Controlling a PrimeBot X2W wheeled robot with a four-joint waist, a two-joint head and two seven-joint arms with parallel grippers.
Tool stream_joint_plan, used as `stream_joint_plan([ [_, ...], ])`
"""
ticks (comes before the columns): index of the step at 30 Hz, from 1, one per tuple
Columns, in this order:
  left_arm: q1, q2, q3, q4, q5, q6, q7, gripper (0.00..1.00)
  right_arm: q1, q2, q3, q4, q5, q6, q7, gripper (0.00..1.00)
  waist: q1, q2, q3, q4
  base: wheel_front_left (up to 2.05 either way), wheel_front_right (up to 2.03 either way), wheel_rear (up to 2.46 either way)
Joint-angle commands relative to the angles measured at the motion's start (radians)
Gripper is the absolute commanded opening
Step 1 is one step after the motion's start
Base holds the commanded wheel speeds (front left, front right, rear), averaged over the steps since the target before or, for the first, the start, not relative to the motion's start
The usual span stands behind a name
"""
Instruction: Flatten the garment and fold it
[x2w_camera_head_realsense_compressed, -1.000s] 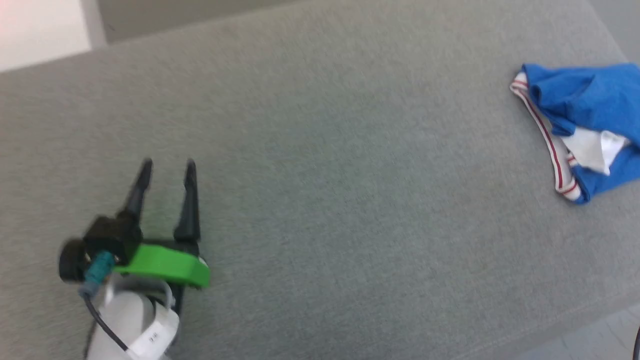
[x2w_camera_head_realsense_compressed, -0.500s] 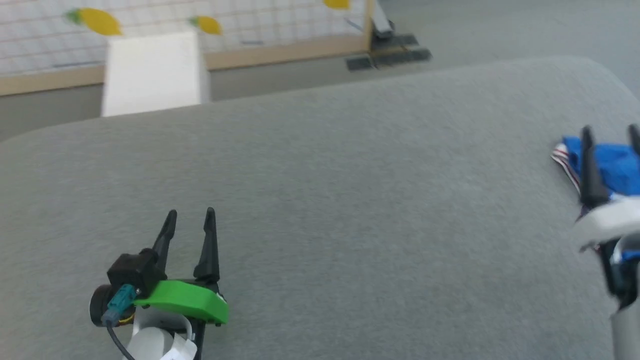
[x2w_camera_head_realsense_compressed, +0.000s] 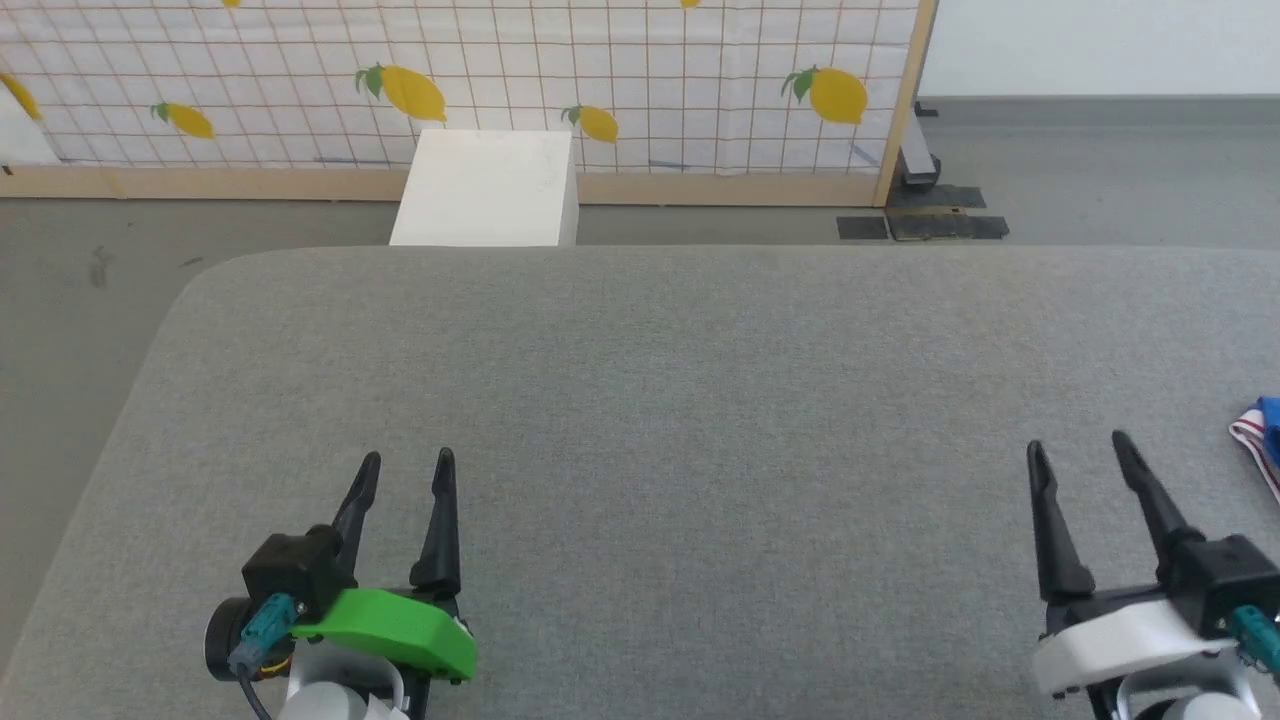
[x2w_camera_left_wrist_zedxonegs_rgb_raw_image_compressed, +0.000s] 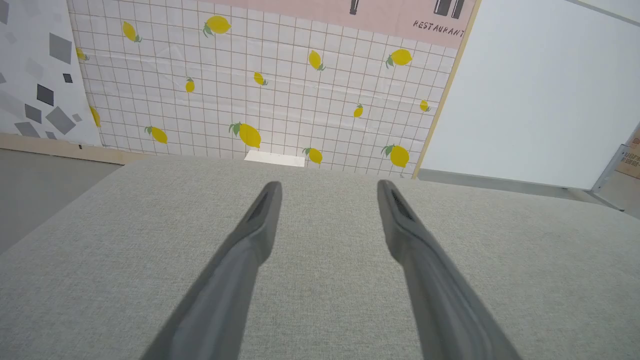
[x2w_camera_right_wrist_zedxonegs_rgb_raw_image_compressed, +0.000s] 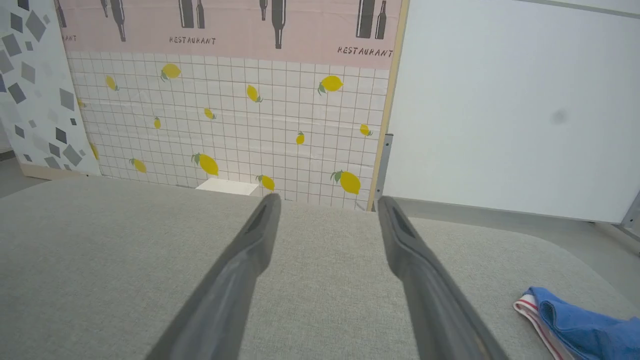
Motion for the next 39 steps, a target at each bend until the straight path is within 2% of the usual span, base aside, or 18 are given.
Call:
stream_joint_plan([
  [1, 0.015, -0.004, -0.002, -0.004, -0.003, -0.005, -0.004, 1.0, 0.023, 0.011, 0.003, -0.007, -0.012, -0.002, -0.01, 1.0, 0.0001, 0.0062, -0.005, 0.009, 0.0, 0.0, 0.0],
  [9, 0.02, -0.005, -0.015, -0.013, -0.024, 0.008, -0.004, 1.0, 0.063, 0.044, 0.003, -0.025, -0.024, -0.002, -0.015, 1.0, 0.0001, 0.0062, 0.002, 0.015, 0.0, 0.0, 0.0],
  [31, 0.025, -0.005, -0.024, -0.004, -0.04, 0.016, -0.004, 1.0, 0.069, 0.051, 0.01, -0.002, 0.019, -0.002, -0.021, 1.0, 0.0001, 0.0062, -0.001, 0.015, 0.0, 0.0, 0.0],
  [32, 0.008, -0.002, -0.025, -0.006, -0.038, 0.012, 0.0, 0.0, 0.058, 0.048, 0.009, -0.003, 0.013, 0.0, -0.009, 0.0, 0.0001, 0.0, -0.001, 0.016, 0.0, 0.0, 0.0],
  [39, 0.008, -0.002, -0.027, -0.007, -0.038, 0.013, 0.001, 0.0, 0.058, 0.047, 0.009, -0.003, 0.012, 0.0, -0.008, 0.0, 0.0001, 0.0, -0.001, 0.015, 0.0, 0.0, 0.0],
])
